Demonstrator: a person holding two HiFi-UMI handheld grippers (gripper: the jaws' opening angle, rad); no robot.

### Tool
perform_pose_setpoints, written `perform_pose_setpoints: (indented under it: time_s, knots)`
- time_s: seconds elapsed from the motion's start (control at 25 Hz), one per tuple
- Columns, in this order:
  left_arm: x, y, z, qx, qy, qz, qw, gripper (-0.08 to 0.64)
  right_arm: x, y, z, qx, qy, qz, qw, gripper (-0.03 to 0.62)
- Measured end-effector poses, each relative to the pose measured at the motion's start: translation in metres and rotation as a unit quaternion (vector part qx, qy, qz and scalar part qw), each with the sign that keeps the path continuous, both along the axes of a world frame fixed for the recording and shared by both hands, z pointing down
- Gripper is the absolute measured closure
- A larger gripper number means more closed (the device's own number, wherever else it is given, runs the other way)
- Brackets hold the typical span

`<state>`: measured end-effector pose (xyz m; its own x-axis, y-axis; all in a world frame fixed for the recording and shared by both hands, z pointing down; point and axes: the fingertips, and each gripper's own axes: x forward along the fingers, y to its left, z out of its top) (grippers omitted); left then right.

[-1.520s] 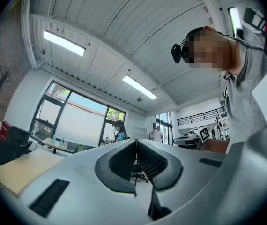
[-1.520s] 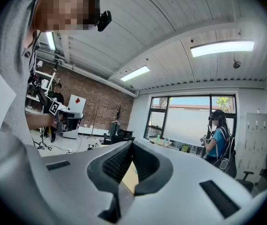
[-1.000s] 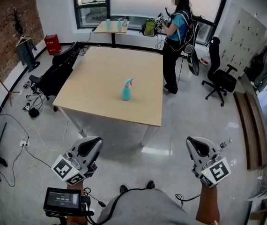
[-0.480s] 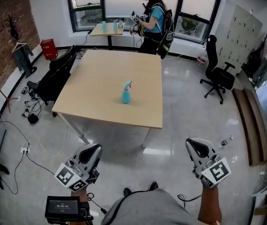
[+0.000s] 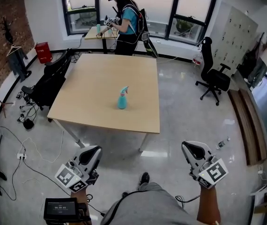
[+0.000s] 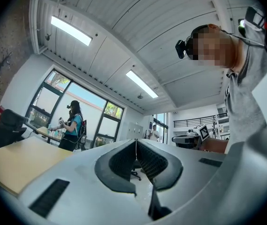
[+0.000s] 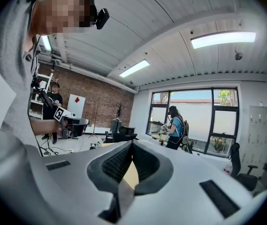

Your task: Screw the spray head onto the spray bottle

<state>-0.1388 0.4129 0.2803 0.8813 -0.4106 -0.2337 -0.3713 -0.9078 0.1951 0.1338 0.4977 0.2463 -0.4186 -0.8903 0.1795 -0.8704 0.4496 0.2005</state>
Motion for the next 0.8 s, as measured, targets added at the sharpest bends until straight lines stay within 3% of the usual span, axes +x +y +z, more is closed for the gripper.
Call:
perform_pose_setpoints:
  time_s: [0.36,0.8]
  knots:
    - [0.046,-0.09,0.024,-0.024,-0.02,-0.005,0.9995,0.555,0.035,-0.104,0.02,-0.007,-0.038,-0.019,0.999,0.586]
    - [0.139,-0.221,0.036,-0.026,-0.036,-0.036,0.9983,0.555,0.094,-0.253,0.023,0.002,-0.057,-0.096,0.994,0.586]
